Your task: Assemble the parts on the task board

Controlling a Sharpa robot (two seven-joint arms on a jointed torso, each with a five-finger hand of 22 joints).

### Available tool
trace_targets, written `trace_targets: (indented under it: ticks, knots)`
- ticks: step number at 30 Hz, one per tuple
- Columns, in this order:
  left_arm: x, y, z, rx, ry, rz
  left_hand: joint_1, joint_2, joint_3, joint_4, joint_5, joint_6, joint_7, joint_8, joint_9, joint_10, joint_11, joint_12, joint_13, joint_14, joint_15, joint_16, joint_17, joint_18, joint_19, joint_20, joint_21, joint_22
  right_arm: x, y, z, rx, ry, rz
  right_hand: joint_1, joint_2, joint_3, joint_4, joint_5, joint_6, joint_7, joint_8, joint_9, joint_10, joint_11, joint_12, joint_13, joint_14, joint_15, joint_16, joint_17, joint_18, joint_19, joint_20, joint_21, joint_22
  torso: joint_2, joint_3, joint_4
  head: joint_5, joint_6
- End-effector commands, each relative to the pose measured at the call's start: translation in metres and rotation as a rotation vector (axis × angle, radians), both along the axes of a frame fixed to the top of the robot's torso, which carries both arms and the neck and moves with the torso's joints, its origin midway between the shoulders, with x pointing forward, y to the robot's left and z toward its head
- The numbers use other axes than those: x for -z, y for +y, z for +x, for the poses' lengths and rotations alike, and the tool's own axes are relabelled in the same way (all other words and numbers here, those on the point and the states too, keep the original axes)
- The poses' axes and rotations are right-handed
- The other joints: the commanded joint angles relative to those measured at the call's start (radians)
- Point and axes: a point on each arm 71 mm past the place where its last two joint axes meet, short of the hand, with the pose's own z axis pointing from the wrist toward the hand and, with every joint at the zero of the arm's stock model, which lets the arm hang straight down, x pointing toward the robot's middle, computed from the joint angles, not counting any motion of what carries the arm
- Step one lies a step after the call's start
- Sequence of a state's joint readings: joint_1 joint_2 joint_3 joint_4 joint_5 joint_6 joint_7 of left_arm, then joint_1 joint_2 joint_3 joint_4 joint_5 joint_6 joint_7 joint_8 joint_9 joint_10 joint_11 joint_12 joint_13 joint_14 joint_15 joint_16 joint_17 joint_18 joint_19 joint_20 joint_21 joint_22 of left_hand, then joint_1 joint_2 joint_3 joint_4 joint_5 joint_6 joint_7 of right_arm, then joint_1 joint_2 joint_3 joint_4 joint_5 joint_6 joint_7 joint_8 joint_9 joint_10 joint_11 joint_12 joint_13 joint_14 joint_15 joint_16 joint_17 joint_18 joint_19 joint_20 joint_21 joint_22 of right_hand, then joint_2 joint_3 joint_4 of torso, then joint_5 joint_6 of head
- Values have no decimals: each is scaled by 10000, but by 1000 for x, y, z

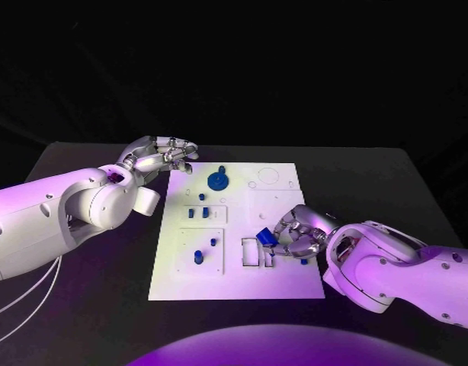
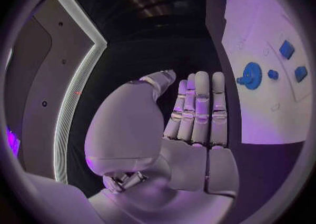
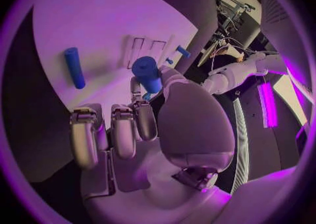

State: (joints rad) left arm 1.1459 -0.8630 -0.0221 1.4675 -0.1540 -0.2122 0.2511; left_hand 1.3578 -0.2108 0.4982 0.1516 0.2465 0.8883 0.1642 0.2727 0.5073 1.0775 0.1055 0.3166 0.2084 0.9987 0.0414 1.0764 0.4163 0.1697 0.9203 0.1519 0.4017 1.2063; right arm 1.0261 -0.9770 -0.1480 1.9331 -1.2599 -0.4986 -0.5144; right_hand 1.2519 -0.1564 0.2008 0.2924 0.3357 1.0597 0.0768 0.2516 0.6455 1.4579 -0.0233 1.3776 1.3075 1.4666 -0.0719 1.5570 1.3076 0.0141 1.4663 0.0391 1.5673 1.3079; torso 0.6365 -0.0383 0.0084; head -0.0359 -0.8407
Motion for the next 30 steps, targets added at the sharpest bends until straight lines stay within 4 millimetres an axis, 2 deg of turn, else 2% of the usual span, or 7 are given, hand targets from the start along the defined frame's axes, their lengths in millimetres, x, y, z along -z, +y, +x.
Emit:
trace_targets:
  ticks: [1,5,10,14,21,24,30]
  knots:
    - [-1,-3,-1,204,-65,-69,-100,-31,-27,-47,-24,-72,-8,39,14,-77,2,67,15,-20,49,-38,9,98,17,45,-46,-16,3,7,-1,-309,278,21,-258,80,117,-6,-19,373,-281,40,114,61,8,9,971,986,-90,36,2387,-141,1045,-83,35,2629,5,1,11,38,-27]
    - [-1,-3,-1,220,-62,-74,-100,-31,-27,-47,-24,-72,-8,39,14,-77,2,67,15,-20,49,-38,9,98,17,45,-46,-16,6,15,0,-459,459,61,-960,40,134,-6,-403,421,-262,19,158,95,28,36,1016,988,-72,39,2395,-141,1045,-68,35,2629,1,-5,-2,30,-41]
    - [-1,-4,-1,245,-40,-75,-100,-31,-27,-47,-24,-72,-8,39,14,-77,2,67,15,-20,49,-38,9,98,17,45,-46,-16,9,20,0,-540,571,56,-1056,25,131,-3,-457,438,-265,23,173,116,29,68,1048,990,-71,43,2403,-141,1045,-66,35,2629,5,-2,-9,36,-58]
    - [-1,-4,-2,269,-20,-76,-109,-27,-26,-44,-20,-87,-5,44,17,-79,3,73,20,-21,51,-38,11,98,18,46,-51,-19,12,23,1,-601,636,-6,-1262,30,122,1,-497,481,-271,37,203,143,23,105,1087,994,-73,51,2424,-141,1045,-66,35,2629,2,1,-6,-14,-74]
    - [-1,-3,-2,271,-7,-71,-111,-22,-23,-43,-18,-89,-5,46,17,-80,3,74,22,-22,51,-38,11,98,18,46,-53,-20,15,25,1,-715,769,-109,-1434,-15,89,-4,-570,550,-294,69,247,187,7,173,1152,997,-83,56,2436,-141,1045,-70,35,2629,3,6,-15,34,-108]
    - [-1,-4,-2,282,-5,-74,-111,-22,-23,-43,-18,-89,-5,46,17,-80,3,74,22,-22,51,-38,11,98,18,46,-53,-20,16,26,1,-744,818,-134,-1479,-32,74,-3,-591,563,-300,75,257,203,4,199,1176,999,-87,58,2442,-141,1045,-72,35,2629,1,8,-14,16,-74]
    - [-1,-6,-2,335,-3,-98,-111,-22,-23,-43,-18,-89,-5,46,17,-80,3,74,22,-22,51,-38,11,98,18,46,-53,-20,18,28,1,-722,834,-150,-1518,-36,64,0,-594,577,-305,82,267,208,0,204,1182,996,-90,54,2431,-141,1045,-73,35,2629,2,8,-13,28,-100]
